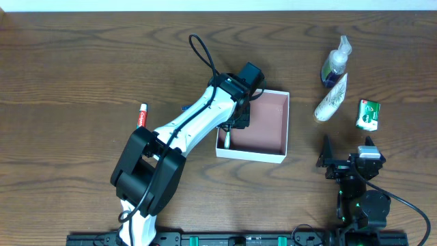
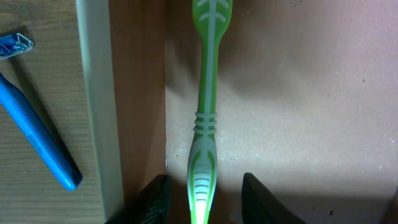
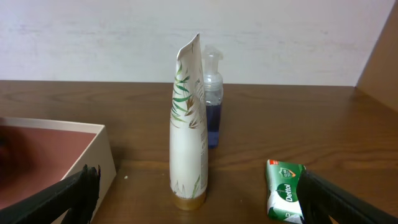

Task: Pack container
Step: 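Lower the toothbrush along the box's left wall and release it, then withdraw the left gripper back toward the toothpaste tube, then lower the left gripper and grasp the red Colgate toothpaste tube, then lift the toothpaste and carry it into the box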

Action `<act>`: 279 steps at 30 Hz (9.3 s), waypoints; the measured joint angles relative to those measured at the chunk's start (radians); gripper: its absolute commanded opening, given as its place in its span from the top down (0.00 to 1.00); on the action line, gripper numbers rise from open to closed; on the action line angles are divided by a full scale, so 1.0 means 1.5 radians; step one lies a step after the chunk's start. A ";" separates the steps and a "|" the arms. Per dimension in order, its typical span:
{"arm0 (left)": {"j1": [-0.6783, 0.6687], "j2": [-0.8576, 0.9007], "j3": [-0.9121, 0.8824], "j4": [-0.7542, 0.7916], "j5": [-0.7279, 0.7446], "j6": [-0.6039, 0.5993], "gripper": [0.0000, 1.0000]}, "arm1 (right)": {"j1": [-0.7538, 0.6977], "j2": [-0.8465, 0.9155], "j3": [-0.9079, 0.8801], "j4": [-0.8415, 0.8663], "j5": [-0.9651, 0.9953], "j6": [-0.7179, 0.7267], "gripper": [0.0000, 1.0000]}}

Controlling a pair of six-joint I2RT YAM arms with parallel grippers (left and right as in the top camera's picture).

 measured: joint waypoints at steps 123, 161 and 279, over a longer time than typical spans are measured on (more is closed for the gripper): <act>0.097 -0.196 0.216 -0.329 -0.142 0.058 0.44 | 0.000 0.000 0.000 0.000 0.000 0.000 0.01; 0.450 -0.191 -0.211 0.032 0.010 0.354 0.25 | 0.000 0.000 0.000 0.000 0.000 0.000 0.01; 0.468 -0.085 -0.256 0.126 0.051 0.344 0.90 | 0.000 0.000 0.000 0.000 0.000 0.000 0.01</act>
